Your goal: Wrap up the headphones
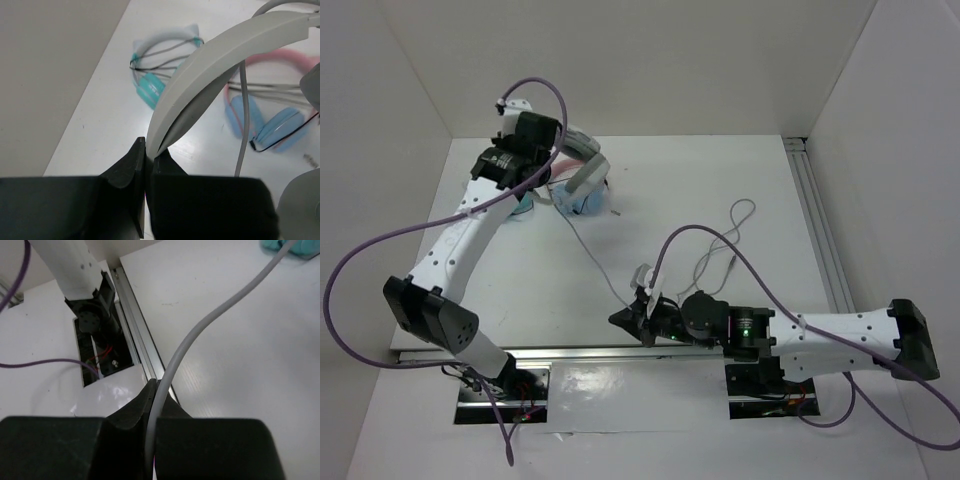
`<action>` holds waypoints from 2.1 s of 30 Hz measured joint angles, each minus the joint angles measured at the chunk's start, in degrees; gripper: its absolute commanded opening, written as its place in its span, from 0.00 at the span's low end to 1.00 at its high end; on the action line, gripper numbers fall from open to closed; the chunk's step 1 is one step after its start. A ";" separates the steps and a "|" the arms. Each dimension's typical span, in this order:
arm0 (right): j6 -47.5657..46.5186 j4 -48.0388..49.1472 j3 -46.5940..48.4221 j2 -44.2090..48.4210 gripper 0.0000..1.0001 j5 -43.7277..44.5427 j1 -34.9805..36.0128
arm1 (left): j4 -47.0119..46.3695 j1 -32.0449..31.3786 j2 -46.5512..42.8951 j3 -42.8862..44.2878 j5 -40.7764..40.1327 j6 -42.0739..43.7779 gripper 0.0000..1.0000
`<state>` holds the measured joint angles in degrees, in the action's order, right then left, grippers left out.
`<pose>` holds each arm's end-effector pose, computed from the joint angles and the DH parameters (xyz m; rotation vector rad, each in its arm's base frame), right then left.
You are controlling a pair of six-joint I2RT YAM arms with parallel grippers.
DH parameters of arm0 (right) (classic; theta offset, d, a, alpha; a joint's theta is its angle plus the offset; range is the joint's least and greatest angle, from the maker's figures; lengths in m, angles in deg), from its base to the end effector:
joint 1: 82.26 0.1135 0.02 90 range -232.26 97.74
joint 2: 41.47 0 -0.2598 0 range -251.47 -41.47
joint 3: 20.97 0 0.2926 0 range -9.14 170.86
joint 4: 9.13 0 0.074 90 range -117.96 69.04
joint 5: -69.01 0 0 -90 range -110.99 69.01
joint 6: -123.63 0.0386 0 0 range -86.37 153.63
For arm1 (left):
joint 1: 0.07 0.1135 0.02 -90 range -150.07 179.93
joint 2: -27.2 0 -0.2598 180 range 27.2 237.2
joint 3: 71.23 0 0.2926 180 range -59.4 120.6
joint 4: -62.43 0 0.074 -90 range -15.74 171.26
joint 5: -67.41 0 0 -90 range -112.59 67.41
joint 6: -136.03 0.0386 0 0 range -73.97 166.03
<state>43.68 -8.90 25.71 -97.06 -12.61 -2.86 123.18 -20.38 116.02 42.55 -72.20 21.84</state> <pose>0.0558 0.2675 0.2656 -0.9460 1.5697 1.0104 0.3480 -0.0975 0.4388 -0.5227 1.9172 0.4524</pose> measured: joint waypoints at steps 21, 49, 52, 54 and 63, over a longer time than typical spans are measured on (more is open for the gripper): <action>-21.77 -17.42 24.52 -9.38 0.00 36.74 -11.82 | 2.27 -20.70 -9.18 -26.97 19.85 7.34 0.00; -9.49 1.22 18.05 -23.54 0.26 -23.67 -42.99 | 15.98 -40.33 -29.42 -4.72 24.74 0.96 0.00; -4.50 9.90 15.39 -31.54 0.28 -29.53 -42.56 | 14.12 -40.39 -28.72 -2.36 21.90 -1.79 0.00; -1.16 15.45 12.83 -36.52 0.30 -32.54 -42.36 | 13.22 -40.44 -28.00 -0.81 18.51 -4.26 0.00; 7.58 34.21 0.39 -46.97 0.18 -37.22 -38.23 | 17.38 -40.09 -21.18 13.75 -2.84 -16.63 0.00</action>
<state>51.26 25.30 26.10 -144.03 -49.83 -41.09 140.56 -60.47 94.84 56.30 -75.04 5.21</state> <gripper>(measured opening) 0.252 0.120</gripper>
